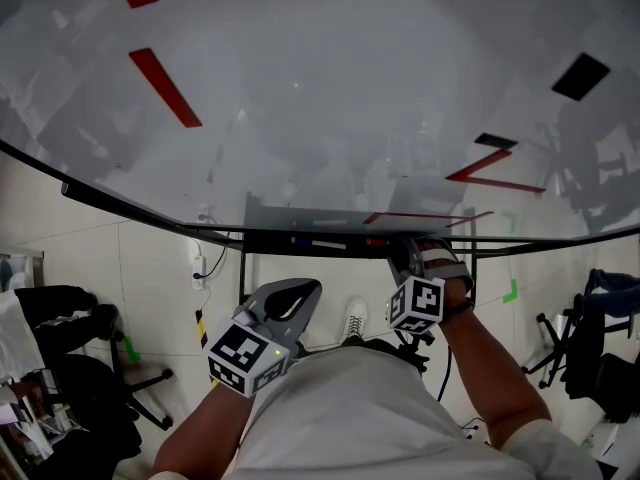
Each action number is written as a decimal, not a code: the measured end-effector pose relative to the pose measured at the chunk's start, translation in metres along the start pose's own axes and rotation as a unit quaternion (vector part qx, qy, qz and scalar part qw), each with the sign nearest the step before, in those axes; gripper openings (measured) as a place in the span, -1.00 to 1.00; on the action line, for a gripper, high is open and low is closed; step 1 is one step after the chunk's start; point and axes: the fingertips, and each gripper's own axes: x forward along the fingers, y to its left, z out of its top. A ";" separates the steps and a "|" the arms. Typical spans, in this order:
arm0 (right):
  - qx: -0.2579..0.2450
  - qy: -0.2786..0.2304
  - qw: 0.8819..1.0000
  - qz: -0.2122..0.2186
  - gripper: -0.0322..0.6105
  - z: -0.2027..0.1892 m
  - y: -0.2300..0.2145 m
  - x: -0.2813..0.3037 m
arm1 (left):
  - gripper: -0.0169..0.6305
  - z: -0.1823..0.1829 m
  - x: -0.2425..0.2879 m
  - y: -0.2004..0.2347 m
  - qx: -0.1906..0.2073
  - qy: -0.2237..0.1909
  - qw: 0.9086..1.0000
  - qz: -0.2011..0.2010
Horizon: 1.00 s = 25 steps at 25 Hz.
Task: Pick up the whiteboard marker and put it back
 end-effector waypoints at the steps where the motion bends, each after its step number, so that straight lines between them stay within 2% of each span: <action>1: -0.003 0.003 1.000 0.001 -0.72 0.000 0.000 0.001 | -0.90 0.000 0.000 0.001 -0.001 0.000 1.000 0.001; 10: -0.025 0.011 1.000 0.005 -0.78 -0.002 0.003 0.007 | -0.90 -0.001 0.000 0.000 -0.003 0.001 1.000 0.002; 25: -0.033 0.014 0.999 0.011 -0.79 0.001 0.003 0.001 | -0.90 0.003 0.002 -0.002 0.003 0.001 1.000 -0.006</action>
